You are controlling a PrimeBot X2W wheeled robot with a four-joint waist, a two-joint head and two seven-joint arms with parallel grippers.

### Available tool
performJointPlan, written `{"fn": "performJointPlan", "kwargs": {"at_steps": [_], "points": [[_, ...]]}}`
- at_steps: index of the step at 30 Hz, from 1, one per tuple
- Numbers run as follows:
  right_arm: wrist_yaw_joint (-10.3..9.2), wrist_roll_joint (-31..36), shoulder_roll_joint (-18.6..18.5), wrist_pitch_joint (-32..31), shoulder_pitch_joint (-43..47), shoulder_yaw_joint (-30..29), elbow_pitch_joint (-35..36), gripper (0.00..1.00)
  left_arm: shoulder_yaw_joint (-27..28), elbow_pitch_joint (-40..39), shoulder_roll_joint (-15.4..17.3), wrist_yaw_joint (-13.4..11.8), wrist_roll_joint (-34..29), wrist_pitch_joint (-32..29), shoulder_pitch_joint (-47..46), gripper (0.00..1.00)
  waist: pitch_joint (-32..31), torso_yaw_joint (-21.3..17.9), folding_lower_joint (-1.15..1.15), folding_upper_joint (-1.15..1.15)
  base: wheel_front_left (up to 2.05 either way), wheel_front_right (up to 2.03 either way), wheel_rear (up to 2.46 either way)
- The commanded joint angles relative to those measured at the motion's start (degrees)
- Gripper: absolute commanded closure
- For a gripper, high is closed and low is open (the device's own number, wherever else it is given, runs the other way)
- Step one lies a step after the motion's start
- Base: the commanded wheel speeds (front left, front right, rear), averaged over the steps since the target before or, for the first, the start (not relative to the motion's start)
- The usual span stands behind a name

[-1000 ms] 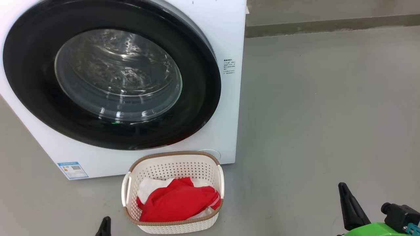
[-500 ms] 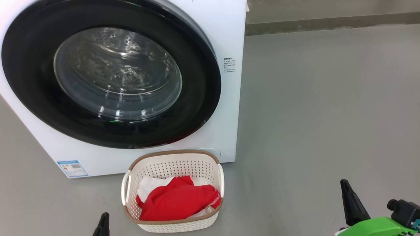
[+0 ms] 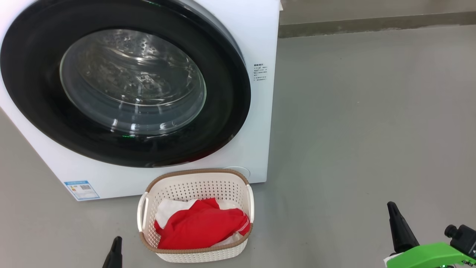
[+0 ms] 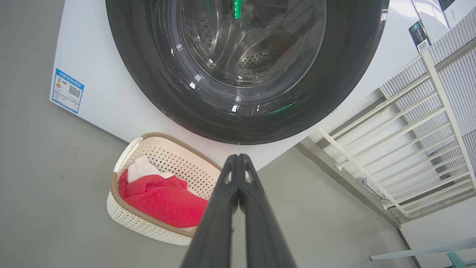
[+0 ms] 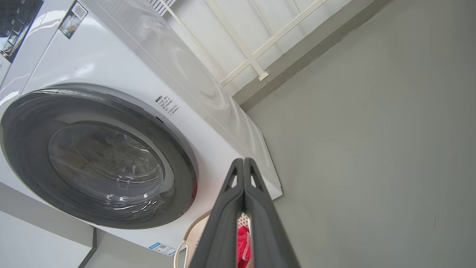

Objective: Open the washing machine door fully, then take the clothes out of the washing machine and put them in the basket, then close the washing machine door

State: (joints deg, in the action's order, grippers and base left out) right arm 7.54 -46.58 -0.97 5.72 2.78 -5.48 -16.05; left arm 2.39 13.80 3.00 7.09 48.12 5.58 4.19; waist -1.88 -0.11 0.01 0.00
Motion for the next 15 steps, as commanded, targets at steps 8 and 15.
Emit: {"fn": "performJointPlan", "kwargs": {"at_steps": [8, 15], "points": [[-0.02, -6.56, -1.0, -1.64, -3.96, -0.08, 1.68, 1.0, 1.62, -0.89, 0.42, 0.2, 6.31, -1.72, -3.87, 1.0, 0.27, 0.02, 0.0, 0.0, 0.0, 0.0, 0.0], [-0.02, -10.28, -1.08, -2.65, -4.44, -0.17, 1.72, 1.0, 1.87, -0.78, 0.37, 0.22, 9.91, -2.71, -4.49, 1.0, 0.44, 0.03, 0.0, 0.0, 0.0, 0.0, 0.0]]}}
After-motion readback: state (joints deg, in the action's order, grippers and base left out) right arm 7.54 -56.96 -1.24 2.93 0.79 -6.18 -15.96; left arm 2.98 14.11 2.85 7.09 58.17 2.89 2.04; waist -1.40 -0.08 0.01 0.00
